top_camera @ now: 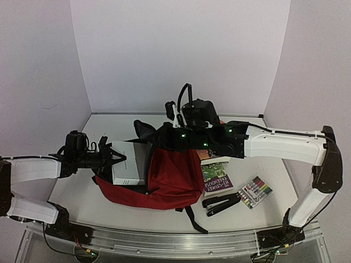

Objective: Pack the student bag
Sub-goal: Place the book in the student bag.

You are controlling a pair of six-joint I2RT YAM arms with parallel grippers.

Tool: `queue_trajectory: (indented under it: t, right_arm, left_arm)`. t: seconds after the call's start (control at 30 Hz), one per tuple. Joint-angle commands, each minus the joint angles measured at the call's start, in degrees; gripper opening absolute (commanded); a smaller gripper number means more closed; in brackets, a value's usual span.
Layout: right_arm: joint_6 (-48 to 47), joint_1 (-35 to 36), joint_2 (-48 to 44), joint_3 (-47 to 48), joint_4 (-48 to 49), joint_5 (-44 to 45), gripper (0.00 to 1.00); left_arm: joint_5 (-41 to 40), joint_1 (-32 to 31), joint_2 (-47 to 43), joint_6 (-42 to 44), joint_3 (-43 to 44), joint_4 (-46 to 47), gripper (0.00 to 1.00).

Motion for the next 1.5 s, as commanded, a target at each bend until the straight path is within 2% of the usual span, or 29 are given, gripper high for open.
queue_trajectory:
  t: [0.0, 0.17, 0.4, 0.47, 0.57, 0.67, 0.87, 0.97, 1.13, 1.27, 1.37, 1.47]
  right_arm:
    - [-0.6, 0.4, -0.7, 0.7, 3.9, 1.7, 0.00]
    - [-0.5, 0.4, 0.0, 1.0, 3.9, 1.1, 0.00]
    - [-0.1, 0.3, 0.1, 0.9, 3.9, 1.5, 0.00]
    - [-0.1, 0.4, -0.2, 0.5, 3.8, 1.7, 0.00]
    - [-0.1, 0.4, -0.8, -0.4, 3.8, 2.3, 0.00]
    - [-0.1, 0.4, -1.9, -1.4, 3.8, 3.7, 0.00]
    - [-0.7, 0.3, -3.2, -3.1, 2.9, 6.0, 0.00]
    - [-0.7, 0.4, -3.1, -3.3, 2.9, 6.3, 0.00]
    - [-0.8, 0.4, -2.8, -3.3, 2.9, 6.1, 0.00]
    - [-0.8, 0.3, -3.0, -3.3, 2.9, 6.0, 0.00]
    - [-0.8, 0.4, -3.3, -3.6, 2.9, 6.0, 0.00]
    - [-0.7, 0.3, -3.5, -3.8, 2.9, 6.0, 0.00]
  left_arm:
    - [6.3, -0.7, -2.3, 3.7, 1.3, 5.4, 0.31]
    - [7.5, -0.7, -0.5, 5.1, 2.4, 5.0, 0.31]
    - [4.9, -1.8, 9.1, 6.2, 5.6, 8.0, 0.35]
    - [2.6, -3.1, 12.2, 7.0, 7.3, 6.0, 0.35]
    - [-2.6, -4.1, 14.0, 9.5, 10.3, -1.8, 0.38]
    - [-10.2, -4.2, 11.3, 12.6, 12.0, -12.2, 0.48]
    - [-22.1, -4.2, 0.2, 17.7, 13.6, -29.0, 0.81]
    - [-25.3, -4.2, -3.7, 18.4, 13.3, -34.4, 0.87]
    - [-23.1, -4.1, -5.0, 17.2, 11.0, -34.6, 0.90]
    - [-21.3, -4.1, -2.6, 16.5, 10.0, -32.0, 0.87]
    - [-20.3, -4.1, 0.0, 16.6, 10.5, -29.8, 0.84]
    - [-21.5, -4.2, 4.6, 17.9, 11.7, -29.0, 0.75]
